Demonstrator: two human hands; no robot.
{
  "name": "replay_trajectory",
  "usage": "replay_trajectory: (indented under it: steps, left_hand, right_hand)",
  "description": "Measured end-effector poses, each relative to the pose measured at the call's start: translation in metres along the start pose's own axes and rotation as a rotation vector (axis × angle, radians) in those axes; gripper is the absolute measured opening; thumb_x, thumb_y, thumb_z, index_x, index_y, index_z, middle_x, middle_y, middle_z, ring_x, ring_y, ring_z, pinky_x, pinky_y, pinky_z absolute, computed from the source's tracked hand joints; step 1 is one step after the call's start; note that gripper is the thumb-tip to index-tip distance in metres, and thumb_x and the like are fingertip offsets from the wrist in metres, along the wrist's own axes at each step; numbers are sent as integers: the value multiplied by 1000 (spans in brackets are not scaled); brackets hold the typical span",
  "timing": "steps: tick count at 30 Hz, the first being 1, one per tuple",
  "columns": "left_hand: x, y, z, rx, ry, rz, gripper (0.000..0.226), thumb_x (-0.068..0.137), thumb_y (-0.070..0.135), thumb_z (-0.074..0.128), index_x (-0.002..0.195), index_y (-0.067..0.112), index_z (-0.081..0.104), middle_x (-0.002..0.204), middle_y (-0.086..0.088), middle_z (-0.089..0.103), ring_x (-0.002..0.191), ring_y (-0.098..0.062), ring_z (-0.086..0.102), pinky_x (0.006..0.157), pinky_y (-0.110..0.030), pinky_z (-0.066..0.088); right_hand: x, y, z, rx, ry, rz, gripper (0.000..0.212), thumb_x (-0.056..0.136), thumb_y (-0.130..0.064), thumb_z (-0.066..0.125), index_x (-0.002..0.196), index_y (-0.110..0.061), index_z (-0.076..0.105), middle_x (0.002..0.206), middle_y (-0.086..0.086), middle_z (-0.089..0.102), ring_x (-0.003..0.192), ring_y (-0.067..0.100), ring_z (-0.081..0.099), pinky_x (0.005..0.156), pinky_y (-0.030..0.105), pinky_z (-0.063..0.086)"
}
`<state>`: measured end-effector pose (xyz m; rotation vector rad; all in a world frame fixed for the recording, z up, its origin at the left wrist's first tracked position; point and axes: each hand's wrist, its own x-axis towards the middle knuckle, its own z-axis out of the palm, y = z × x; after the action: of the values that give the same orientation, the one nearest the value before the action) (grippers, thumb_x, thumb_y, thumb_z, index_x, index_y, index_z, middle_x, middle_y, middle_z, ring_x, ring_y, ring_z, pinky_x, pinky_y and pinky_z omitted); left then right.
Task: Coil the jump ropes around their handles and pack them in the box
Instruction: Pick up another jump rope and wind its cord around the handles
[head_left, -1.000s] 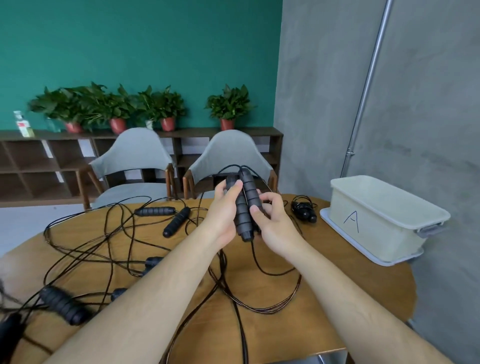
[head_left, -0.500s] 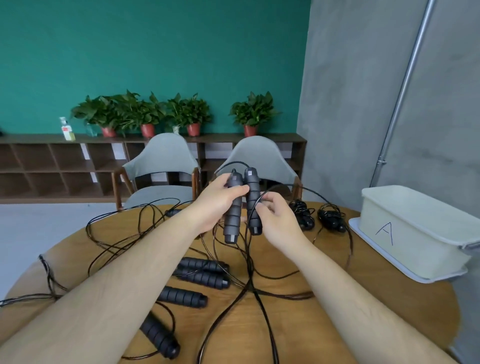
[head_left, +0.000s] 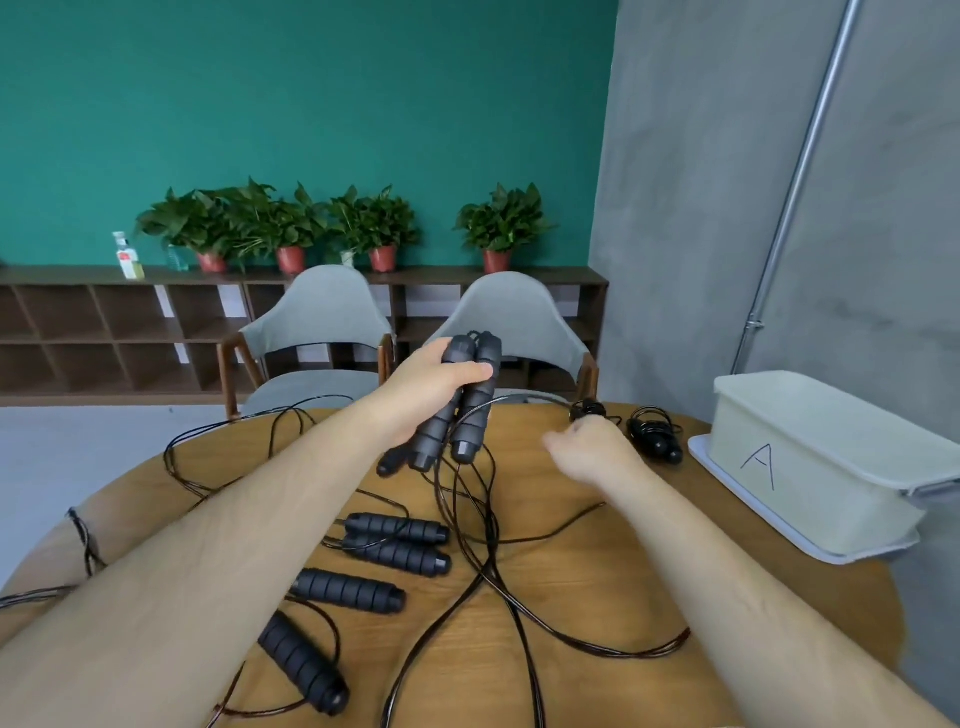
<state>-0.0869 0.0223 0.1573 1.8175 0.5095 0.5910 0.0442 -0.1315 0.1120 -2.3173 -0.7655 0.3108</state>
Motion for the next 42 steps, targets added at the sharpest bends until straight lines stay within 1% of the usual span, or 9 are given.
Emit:
replay_trajectory:
  steps: [3, 6, 9, 13, 17, 22, 33, 38, 42]
  left_hand:
    - [-4, 10, -9, 302, -47, 54, 26, 87, 37, 73, 112, 32, 65, 102, 6, 73, 95, -13, 70, 89, -35, 55]
    - [-8, 12, -14, 457, -6, 97, 29, 90, 37, 72, 115, 28, 60, 100, 11, 68, 90, -6, 63, 73, -24, 48]
    - [-13, 8, -12, 498, 38, 163, 31, 92, 34, 72, 116, 28, 54, 99, 18, 61, 89, 2, 57, 67, -15, 38]
    - [-21, 4, -8, 432, 136, 230, 34, 92, 32, 72, 120, 28, 52, 102, 21, 60, 94, 8, 55, 72, -13, 37]
    - [-37, -1, -17, 382, 94, 226, 27, 92, 29, 72, 112, 36, 55, 100, 20, 66, 89, 11, 60, 73, -12, 39]
    - [-54, -15, -22, 357, 61, 196, 25, 93, 34, 72, 111, 41, 57, 101, 17, 70, 91, 9, 64, 76, -15, 45]
    - [-64, -46, -4, -39, 257, -109, 11, 101, 21, 58, 103, 13, 51, 98, -2, 60, 92, -17, 60, 72, -25, 48]
    - [-79, -47, -11, 338, 115, 159, 49, 103, 55, 40, 150, 44, 39, 141, 21, 52, 123, 6, 50, 90, -5, 36]
    - [-78, -49, -22, 453, -69, 184, 118, 70, 67, 81, 158, 47, 5, 159, 25, 26, 142, 6, 31, 112, -21, 33]
  right_hand:
    - [-12, -6, -21, -457, -33, 41, 33, 89, -42, 47, 86, -15, 64, 87, -2, 66, 81, 22, 62, 68, 31, 48]
    - [-29, -24, -41, -283, 107, -173, 36, 89, -45, 46, 69, -19, 60, 71, -5, 63, 69, 17, 60, 62, 30, 47]
    - [-27, -40, -35, -79, 242, -408, 34, 95, -50, 49, 113, -24, 62, 106, -6, 65, 98, 15, 61, 81, 36, 53]
    - [-18, -31, -3, 5, -83, -408, 47, 102, -49, 44, 140, -23, 50, 135, -3, 60, 116, 10, 56, 91, 27, 45]
    - [-13, -18, 3, -142, 396, -585, 31, 101, -36, 50, 128, -24, 59, 122, -6, 60, 115, 13, 51, 98, 33, 47]
    - [-25, -40, 13, 443, -209, -502, 27, 101, -40, 54, 124, -25, 60, 110, -8, 69, 94, 7, 68, 77, 27, 59]
    - [-39, -34, 43, 630, -337, -401, 18, 102, -30, 57, 111, -16, 63, 97, 5, 70, 80, 14, 66, 65, 27, 55]
    - [-46, -33, 44, 676, -321, -366, 17, 96, -18, 68, 107, -6, 61, 97, 13, 73, 81, 20, 75, 74, 34, 62]
    - [-50, -35, 42, 720, -299, -342, 15, 94, -17, 70, 102, -8, 62, 91, 10, 75, 79, 19, 76, 71, 28, 60]
